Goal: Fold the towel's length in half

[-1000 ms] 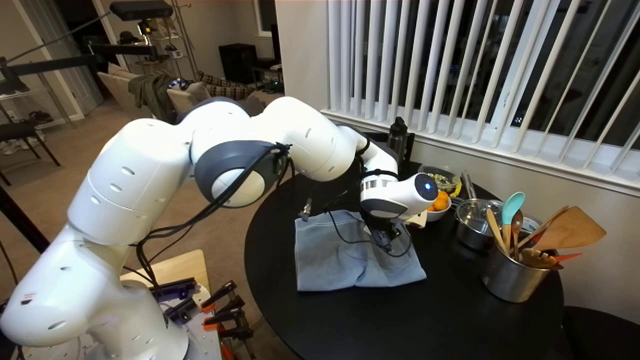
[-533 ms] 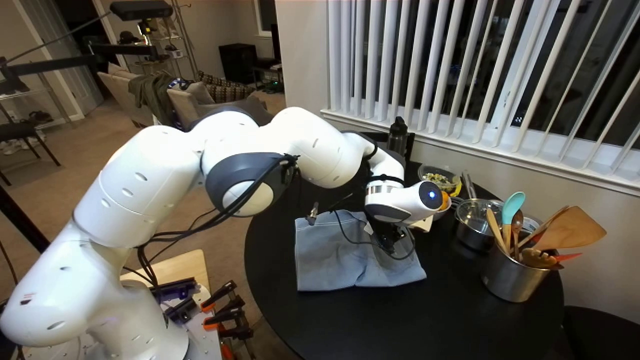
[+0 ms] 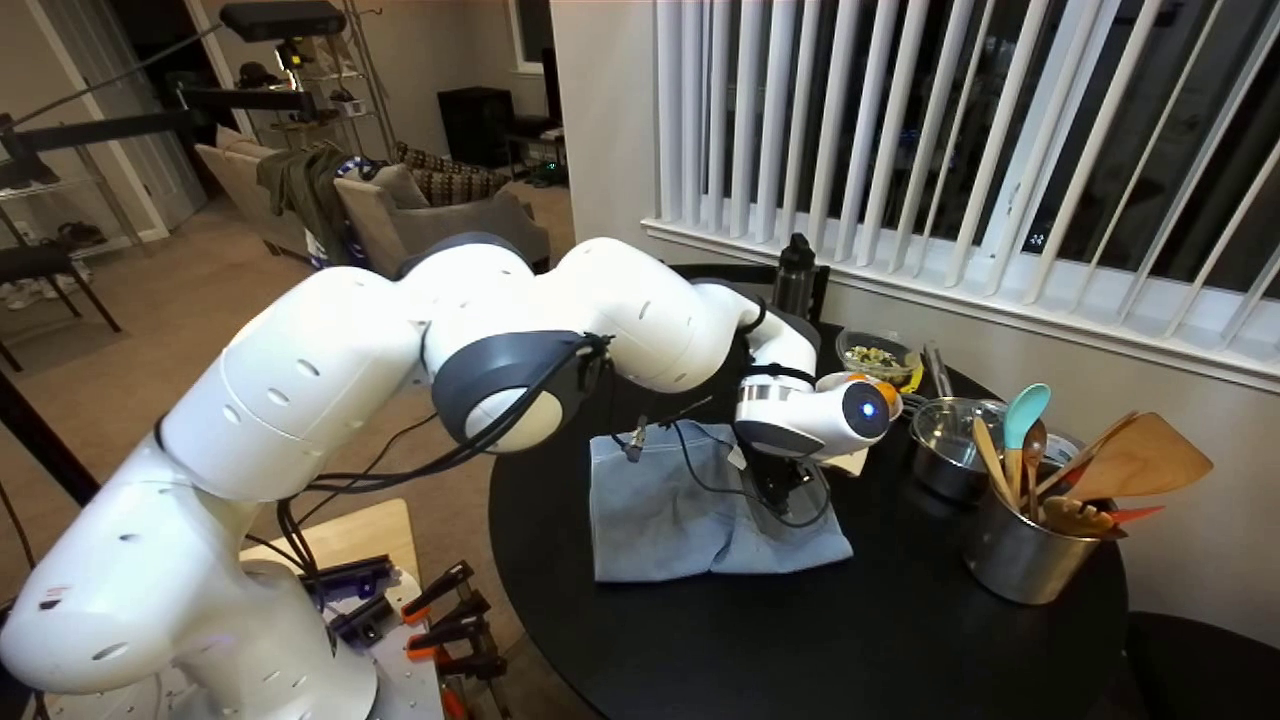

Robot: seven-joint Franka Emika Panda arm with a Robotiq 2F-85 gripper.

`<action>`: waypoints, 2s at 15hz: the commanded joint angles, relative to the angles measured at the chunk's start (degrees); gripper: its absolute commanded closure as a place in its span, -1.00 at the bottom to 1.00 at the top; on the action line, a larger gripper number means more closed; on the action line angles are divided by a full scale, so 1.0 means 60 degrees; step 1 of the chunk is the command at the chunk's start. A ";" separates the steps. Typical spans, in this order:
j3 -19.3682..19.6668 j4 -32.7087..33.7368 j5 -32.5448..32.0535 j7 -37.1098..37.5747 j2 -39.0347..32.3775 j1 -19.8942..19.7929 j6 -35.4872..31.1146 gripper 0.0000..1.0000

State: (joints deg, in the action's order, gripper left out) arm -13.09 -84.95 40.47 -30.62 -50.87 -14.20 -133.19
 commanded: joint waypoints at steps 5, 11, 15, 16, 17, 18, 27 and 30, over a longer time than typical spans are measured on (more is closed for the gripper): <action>-0.0404 0.0320 0.0727 -0.0171 -0.0286 -0.0219 0.0214 -1.00; -0.0362 0.0207 0.0871 -0.0128 -0.0091 -0.0234 0.0743 -1.00; -0.0255 0.0257 0.0799 -0.0119 -0.0072 -0.0188 0.1234 -0.20; -0.0234 0.0266 0.0801 -0.0123 -0.0064 -0.0185 0.1310 -0.09; -0.0219 0.0276 0.0808 -0.0128 -0.0057 -0.0188 0.1374 0.06; -0.0206 0.0275 0.0824 -0.0142 -0.0043 -0.0196 0.1432 0.18; -0.0165 0.0051 0.0866 -0.0324 0.0344 -0.0252 0.1651 1.00; -0.0132 -0.0125 0.0874 -0.0381 0.0677 -0.0205 0.1756 0.98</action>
State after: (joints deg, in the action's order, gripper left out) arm -13.97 -82.34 44.30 -30.95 -50.62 -14.93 -123.96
